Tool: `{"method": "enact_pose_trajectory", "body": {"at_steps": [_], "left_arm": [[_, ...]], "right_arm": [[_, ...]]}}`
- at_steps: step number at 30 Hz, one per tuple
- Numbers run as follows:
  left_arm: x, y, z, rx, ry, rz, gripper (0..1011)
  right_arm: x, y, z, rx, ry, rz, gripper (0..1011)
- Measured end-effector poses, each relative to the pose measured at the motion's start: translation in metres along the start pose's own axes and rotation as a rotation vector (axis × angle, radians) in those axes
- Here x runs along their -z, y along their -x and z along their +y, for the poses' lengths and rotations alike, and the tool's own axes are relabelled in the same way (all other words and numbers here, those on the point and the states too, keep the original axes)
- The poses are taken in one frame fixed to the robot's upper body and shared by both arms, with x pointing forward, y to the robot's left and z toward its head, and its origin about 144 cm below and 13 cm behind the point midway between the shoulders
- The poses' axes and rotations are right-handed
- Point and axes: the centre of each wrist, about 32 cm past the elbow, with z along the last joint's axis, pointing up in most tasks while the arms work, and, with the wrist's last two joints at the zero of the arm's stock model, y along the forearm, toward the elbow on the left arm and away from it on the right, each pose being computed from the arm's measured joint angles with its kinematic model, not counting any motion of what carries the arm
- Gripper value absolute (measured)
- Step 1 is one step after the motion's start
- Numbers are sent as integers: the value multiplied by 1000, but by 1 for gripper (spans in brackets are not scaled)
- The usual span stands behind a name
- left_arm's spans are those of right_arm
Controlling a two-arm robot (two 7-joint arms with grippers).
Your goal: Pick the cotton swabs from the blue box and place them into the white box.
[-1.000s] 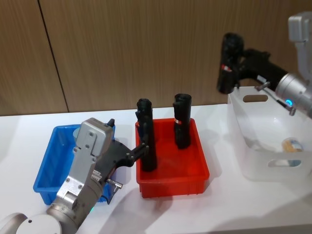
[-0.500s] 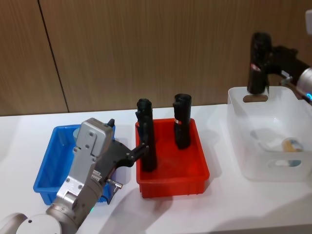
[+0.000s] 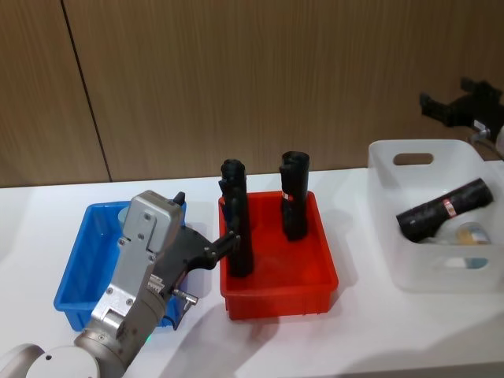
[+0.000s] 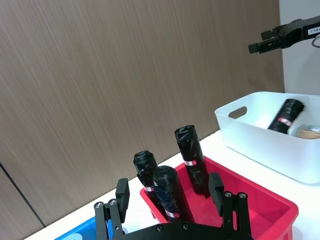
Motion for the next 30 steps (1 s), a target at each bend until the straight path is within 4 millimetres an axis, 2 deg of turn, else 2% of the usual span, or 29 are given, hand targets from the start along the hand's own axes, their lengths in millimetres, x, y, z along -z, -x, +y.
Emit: {"method": "enact_pose_trajectory", "body": {"at_steps": [5, 30], "left_arm": [[0, 0, 0, 0, 0, 0, 1004], [0, 0, 0, 0, 0, 0, 1004]], "right_arm": [[2, -3, -1, 11, 6, 3, 999], [5, -7, -6, 26, 6, 5, 1002]]}}
